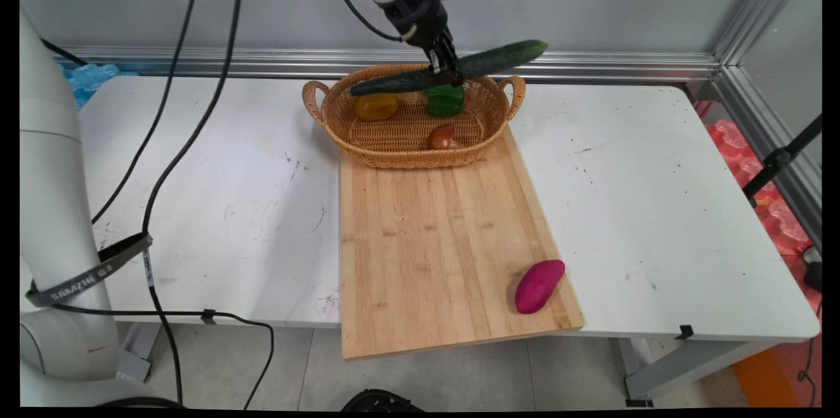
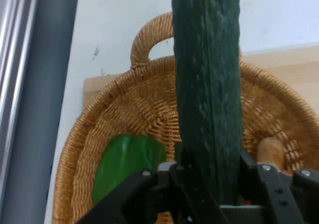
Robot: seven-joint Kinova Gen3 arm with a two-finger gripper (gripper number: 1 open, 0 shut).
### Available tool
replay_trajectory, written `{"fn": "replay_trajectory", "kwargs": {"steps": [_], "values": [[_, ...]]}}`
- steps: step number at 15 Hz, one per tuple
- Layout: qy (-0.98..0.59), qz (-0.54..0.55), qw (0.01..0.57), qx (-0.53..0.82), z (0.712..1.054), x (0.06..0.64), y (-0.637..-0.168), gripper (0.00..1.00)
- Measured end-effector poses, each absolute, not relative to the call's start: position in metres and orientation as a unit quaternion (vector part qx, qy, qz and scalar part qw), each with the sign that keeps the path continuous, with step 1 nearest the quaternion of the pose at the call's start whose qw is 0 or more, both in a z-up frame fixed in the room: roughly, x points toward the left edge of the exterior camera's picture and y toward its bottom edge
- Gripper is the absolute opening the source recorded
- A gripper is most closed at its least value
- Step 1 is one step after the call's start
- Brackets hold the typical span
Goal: Place the picked object in the vegetable basket
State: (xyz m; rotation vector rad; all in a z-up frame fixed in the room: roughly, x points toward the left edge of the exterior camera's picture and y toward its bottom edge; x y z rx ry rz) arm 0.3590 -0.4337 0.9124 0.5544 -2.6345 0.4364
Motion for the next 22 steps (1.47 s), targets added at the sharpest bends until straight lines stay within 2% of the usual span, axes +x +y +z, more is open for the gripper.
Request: {"fn": "replay_trajectory", "kwargs": {"steps": [10, 16, 17, 22], "values": [[-0.950, 0.116, 0.203, 0.205, 0.838, 0.358, -0.471, 0.00], [-0.951, 0.097, 0.199, 0.214, 0.812, 0.366, -0.475, 0.00], [-0.952, 0.096, 0.199, 0.214, 0.810, 0.367, -0.475, 1.00], [-0.950, 0.097, 0.208, 0.212, 0.811, 0.370, -0.475, 1.00]]}}
